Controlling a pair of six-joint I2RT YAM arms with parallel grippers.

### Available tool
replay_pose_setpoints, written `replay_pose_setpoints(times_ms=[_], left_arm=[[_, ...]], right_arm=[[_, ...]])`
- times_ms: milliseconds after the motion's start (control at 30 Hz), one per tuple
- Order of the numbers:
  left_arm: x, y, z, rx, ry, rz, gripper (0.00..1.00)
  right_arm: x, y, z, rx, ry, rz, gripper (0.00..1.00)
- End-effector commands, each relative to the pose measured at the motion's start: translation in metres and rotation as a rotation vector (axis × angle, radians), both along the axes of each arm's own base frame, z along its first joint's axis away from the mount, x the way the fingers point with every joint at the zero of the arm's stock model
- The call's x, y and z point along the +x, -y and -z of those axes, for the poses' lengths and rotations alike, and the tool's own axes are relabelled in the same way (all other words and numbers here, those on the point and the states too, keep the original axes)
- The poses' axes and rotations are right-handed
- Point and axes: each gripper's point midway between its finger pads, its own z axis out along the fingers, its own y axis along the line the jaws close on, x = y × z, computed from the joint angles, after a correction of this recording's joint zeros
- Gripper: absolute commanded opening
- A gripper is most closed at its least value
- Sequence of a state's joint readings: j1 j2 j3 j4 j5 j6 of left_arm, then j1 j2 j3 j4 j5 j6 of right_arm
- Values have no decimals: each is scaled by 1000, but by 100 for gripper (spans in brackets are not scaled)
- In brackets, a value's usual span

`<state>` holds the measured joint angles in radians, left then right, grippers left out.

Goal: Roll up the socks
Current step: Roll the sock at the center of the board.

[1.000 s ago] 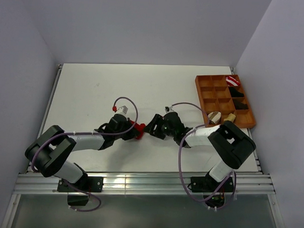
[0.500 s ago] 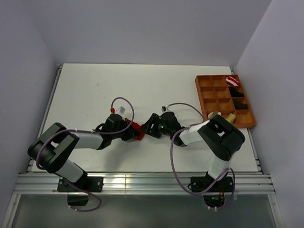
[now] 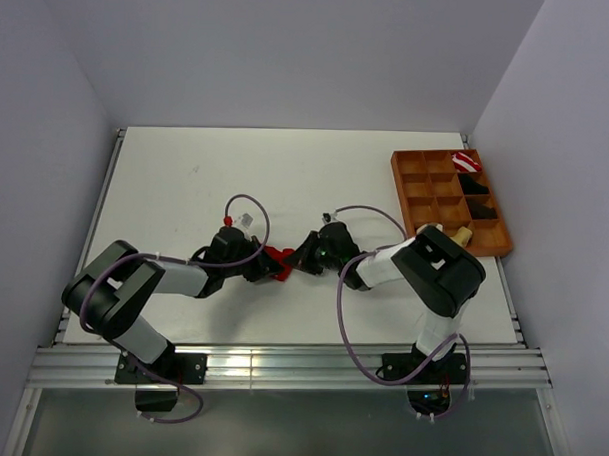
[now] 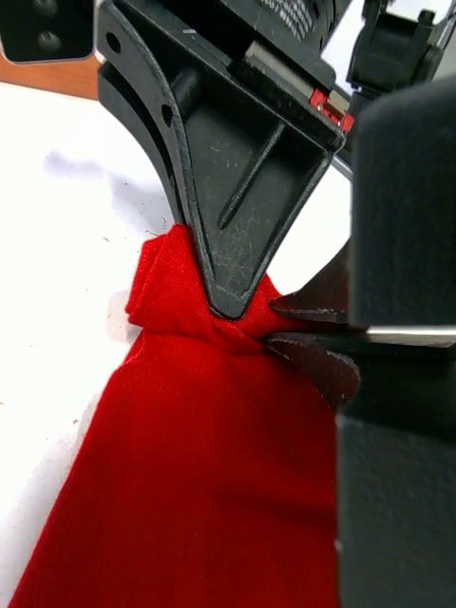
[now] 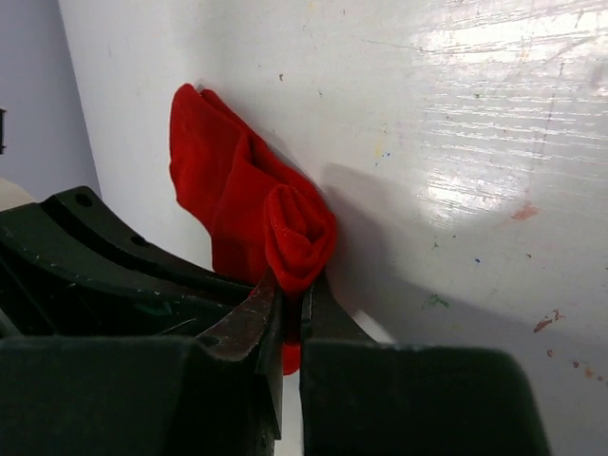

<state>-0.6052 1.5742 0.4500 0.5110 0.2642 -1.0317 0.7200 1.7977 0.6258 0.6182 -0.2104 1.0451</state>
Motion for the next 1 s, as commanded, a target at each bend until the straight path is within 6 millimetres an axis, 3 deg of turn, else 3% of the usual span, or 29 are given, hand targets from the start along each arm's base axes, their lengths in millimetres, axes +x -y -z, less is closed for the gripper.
replay_pose_setpoints(times_ms=[0,67,100,200,400,467,533,567,733,967], left_arm=[[-14,-17,22,129,-40,25,8],[-11,-25,22,188,-9,12,17],[-9,-26,15,197,18,2,27],[-4,-34,4,255,79,-22,41],[-2,-46,-28,395,223,-84,46],[-8,-36,-45,421,305,-62,47],[-5,-40,-54,501,380,-91,49],[-10,-31,-61,509,421,-75,50],[-18,-18,-62,633,530,-39,54],[-14,-3,-47,740,584,-24,55]], right_arm=[[-5,10,9,-119,-36,-11,0],[-4,15,9,-178,-46,-12,0],[-5,17,10,-201,-47,-20,0],[-5,20,10,-246,-70,-24,0],[-6,20,10,-304,-97,-31,0],[-7,18,8,-329,-108,-41,0],[-9,15,8,-342,-118,-47,0],[-11,13,7,-355,-128,-57,0],[-11,10,5,-388,-150,-64,0],[-12,6,3,-382,-162,-77,0]])
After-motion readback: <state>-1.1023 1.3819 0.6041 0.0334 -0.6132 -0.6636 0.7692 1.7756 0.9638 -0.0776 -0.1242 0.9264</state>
